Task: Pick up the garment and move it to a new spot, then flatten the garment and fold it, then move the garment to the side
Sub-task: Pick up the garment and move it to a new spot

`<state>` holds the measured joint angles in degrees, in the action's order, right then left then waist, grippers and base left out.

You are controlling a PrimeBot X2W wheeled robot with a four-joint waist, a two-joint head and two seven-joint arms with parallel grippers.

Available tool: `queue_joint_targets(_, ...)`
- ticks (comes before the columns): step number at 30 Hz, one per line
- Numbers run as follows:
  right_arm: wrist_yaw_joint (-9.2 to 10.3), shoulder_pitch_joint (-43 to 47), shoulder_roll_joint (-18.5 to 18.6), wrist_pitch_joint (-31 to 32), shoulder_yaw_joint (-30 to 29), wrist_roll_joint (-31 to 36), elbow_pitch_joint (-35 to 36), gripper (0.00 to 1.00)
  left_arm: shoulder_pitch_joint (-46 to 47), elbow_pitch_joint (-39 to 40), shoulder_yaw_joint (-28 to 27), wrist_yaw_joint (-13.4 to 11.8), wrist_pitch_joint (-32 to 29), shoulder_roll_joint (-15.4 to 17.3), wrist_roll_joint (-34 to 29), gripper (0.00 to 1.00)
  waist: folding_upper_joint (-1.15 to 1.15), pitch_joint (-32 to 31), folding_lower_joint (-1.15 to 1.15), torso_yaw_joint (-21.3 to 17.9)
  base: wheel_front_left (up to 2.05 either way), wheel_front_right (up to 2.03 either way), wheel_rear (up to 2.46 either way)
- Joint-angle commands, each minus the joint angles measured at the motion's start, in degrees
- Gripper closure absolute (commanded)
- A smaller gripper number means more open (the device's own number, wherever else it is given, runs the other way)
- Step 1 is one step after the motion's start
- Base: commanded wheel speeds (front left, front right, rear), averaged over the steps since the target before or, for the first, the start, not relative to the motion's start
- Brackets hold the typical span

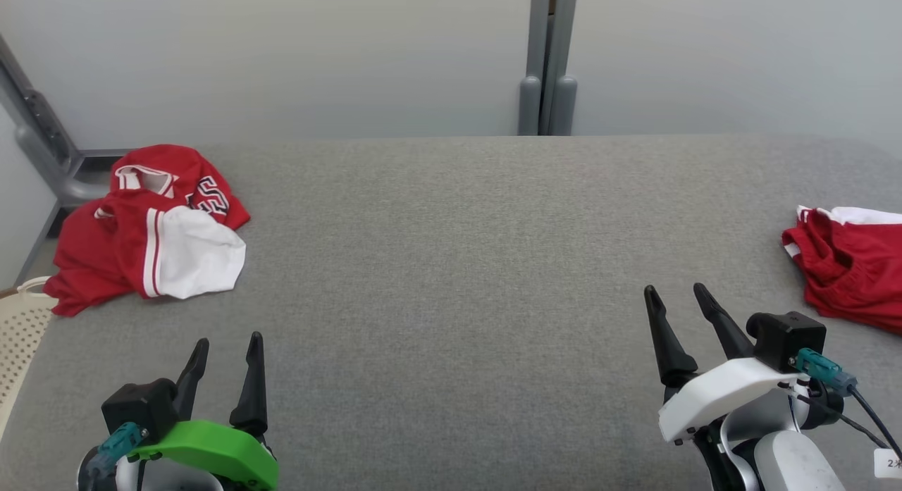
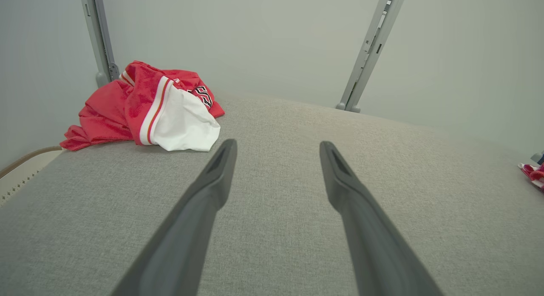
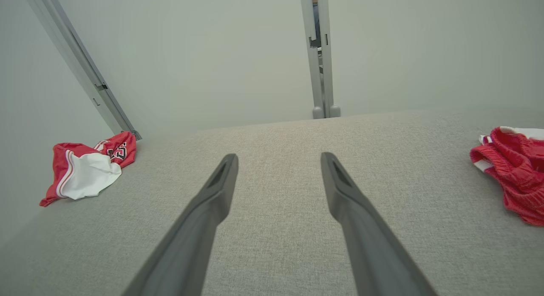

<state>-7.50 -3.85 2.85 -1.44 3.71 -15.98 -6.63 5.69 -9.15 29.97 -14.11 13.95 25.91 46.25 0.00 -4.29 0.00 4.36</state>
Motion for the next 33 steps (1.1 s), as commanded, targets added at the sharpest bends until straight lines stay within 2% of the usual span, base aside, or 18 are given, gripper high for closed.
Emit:
queue_joint_targets(1,0.02,0.33,0.08,-0.29,-0.18,0.21,0.25,0.0,0.75,0.17,-0.04,-0.09,-0.02,0.38,-0.41,0.0,0.0,0.17,0.0,2.27,0.0,0.0,0.0)
queue_joint_targets(16,0.02,0.92,0.1,-1.78,1.36,-2.27,-0.67,0.0,-0.47,2.17,-0.77,-1.67,-0.88,2.58,-0.73,0.0,0.0,0.88,0.0,20.5,0.0,0.0,0.0)
queue_joint_targets(18,0.02,0.7,0.11,-1.84,1.5,-2.39,-0.84,0.0,-0.69,2.44,-0.92,-1.82,-0.86,2.74,-0.68,0.0,0.0,0.97,0.0,21.93,0.0,0.0,0.0)
queue_joint_targets(25,0.02,0.21,0.11,-2.28,2.1,-2.81,-1.51,0.0,-1.31,3.05,-1.3,-2.44,-0.72,3.23,-0.55,0.0,0.0,1.17,0.0,23.65,0.0,0.0,0.0)
queue_joint_targets(33,0.02,0.1,0.16,-2.24,2.13,-2.21,-2.12,0.0,0.61,3.93,-1.48,-3.06,-1.8,4.24,-1.06,0.0,0.0,1.46,0.0,21.38,0.0,0.0,0.0)
